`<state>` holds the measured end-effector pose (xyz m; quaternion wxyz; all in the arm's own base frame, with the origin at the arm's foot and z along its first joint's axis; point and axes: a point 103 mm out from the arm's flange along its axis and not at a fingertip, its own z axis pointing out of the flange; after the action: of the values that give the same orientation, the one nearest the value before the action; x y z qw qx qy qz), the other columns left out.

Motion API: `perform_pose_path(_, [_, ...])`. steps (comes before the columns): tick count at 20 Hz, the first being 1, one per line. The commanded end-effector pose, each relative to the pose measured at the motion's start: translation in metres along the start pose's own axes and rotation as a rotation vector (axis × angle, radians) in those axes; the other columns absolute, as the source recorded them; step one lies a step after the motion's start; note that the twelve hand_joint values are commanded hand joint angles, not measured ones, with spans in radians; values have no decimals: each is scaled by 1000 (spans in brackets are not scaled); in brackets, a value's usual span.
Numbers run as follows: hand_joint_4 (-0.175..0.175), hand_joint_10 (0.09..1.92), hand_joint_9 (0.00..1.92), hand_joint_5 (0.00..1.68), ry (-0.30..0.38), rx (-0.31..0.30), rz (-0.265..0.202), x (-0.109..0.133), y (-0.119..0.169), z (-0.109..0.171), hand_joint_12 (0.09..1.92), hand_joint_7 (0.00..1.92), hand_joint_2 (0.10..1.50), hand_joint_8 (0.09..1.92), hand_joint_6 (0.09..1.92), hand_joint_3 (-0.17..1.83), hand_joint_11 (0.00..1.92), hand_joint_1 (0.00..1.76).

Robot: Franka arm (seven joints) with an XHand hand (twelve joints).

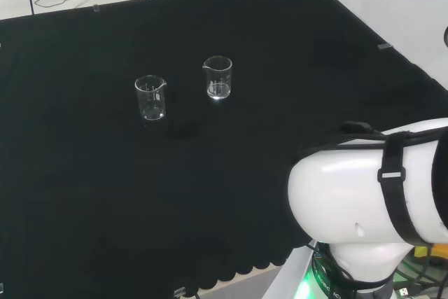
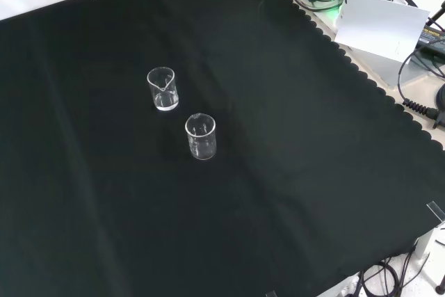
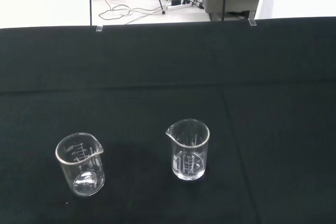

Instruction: Pick up the beaker on the right.

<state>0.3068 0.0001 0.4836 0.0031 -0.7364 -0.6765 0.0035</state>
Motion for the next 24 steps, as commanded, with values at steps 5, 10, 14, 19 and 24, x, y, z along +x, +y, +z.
perform_pose_path(5, [-20,658,71,312,-6,-5,6,-1,2,0,1163,0,1209,460,87,401,0,165])
perform_pose_path(10, [-20,657,69,316,-6,5,18,-2,4,7,1160,0,1226,462,87,372,0,162])
perform_pose_path(14, [-23,657,74,326,10,23,40,-9,10,21,1159,0,1237,470,87,330,0,182])
perform_pose_path(19, [-26,658,78,332,40,49,68,-24,23,43,1160,0,1236,471,87,315,0,200])
perform_pose_path(24, [-27,659,81,334,76,73,75,-43,53,74,1163,0,1232,474,87,307,0,216])
